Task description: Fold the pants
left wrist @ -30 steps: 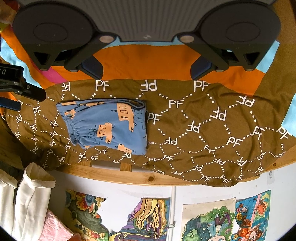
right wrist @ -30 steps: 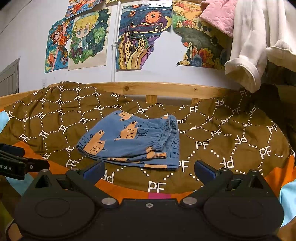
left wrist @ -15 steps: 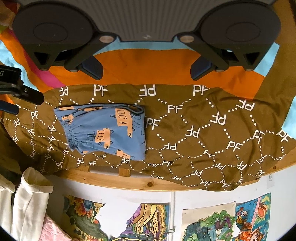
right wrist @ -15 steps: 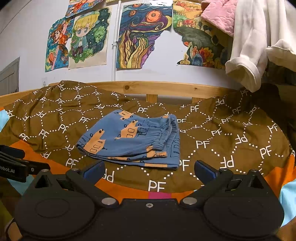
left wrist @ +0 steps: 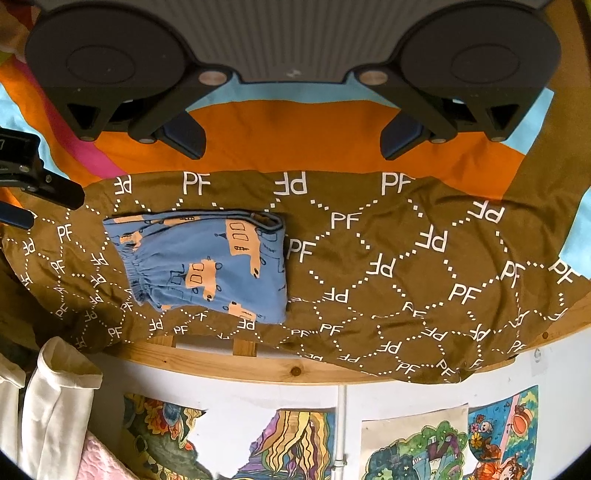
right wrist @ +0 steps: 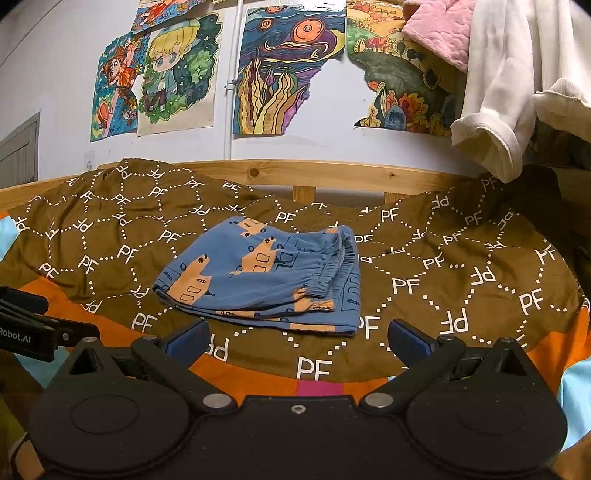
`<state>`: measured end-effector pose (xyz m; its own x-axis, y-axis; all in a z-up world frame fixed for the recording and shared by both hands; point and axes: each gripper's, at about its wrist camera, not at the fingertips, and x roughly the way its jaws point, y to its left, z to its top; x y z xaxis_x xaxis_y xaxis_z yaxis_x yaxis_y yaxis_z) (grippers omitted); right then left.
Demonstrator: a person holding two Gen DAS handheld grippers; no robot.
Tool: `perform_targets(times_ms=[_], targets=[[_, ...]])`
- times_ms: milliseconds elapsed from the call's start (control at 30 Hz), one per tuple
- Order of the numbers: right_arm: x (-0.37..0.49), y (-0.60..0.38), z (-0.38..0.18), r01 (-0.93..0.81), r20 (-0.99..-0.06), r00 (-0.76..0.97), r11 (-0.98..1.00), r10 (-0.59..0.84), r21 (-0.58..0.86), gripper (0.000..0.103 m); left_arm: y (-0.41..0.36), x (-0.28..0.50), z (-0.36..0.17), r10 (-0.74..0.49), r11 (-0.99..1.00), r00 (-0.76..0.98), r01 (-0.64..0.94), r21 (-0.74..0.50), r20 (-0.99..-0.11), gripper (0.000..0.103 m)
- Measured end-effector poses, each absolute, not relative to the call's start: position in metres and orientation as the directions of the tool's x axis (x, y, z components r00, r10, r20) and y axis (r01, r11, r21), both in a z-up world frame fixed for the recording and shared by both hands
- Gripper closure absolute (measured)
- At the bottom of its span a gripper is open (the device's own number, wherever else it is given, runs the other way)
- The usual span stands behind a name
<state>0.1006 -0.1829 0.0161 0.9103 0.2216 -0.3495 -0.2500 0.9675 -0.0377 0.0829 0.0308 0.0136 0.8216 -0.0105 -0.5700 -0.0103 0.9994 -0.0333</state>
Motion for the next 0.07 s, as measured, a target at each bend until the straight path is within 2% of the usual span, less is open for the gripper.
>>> perform_targets(times_ms=[67], targets=[[0.1004,-0.1829,0.0158,-0.251,-0.350,0.910,0.967,0.222,-0.039,0.001,0.0309,0.0830,0.0138,-0.009,0.999,0.822,-0.011,-0.032,-0.570,0.000]])
